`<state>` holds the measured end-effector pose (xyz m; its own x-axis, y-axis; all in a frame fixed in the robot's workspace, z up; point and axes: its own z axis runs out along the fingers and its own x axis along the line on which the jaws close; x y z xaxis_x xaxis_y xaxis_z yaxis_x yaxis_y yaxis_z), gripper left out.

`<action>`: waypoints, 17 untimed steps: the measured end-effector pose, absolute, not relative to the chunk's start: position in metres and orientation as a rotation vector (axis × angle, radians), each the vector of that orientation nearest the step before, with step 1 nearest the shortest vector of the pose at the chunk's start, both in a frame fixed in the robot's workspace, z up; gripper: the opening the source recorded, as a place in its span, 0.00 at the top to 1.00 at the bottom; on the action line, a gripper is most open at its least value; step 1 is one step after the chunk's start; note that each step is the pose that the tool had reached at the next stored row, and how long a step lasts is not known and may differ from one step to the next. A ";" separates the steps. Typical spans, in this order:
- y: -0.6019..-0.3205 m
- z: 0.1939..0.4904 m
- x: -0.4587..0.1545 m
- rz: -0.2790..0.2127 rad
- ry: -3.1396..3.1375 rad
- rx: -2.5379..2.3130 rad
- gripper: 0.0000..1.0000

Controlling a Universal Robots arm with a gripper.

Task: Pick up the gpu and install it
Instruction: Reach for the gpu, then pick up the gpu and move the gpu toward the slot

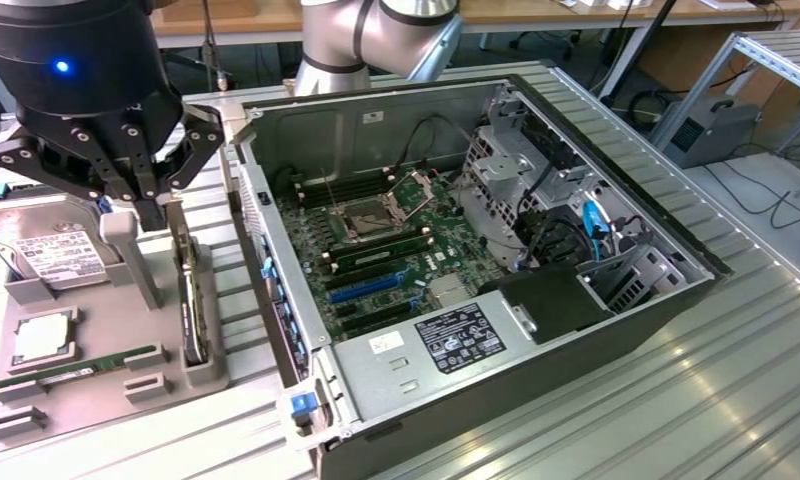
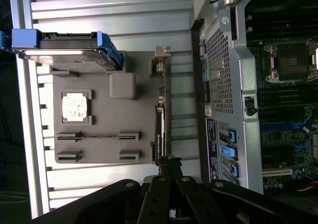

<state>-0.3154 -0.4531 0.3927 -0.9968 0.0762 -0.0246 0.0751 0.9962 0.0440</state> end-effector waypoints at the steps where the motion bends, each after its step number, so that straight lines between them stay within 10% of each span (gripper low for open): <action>1: -0.455 0.393 -0.315 0.067 3.112 0.118 0.89; 17: -0.459 0.393 -0.315 0.067 3.112 0.118 0.89</action>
<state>-0.3154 -0.4593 0.3927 -0.9968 0.0762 -0.0247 0.0751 0.9962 0.0438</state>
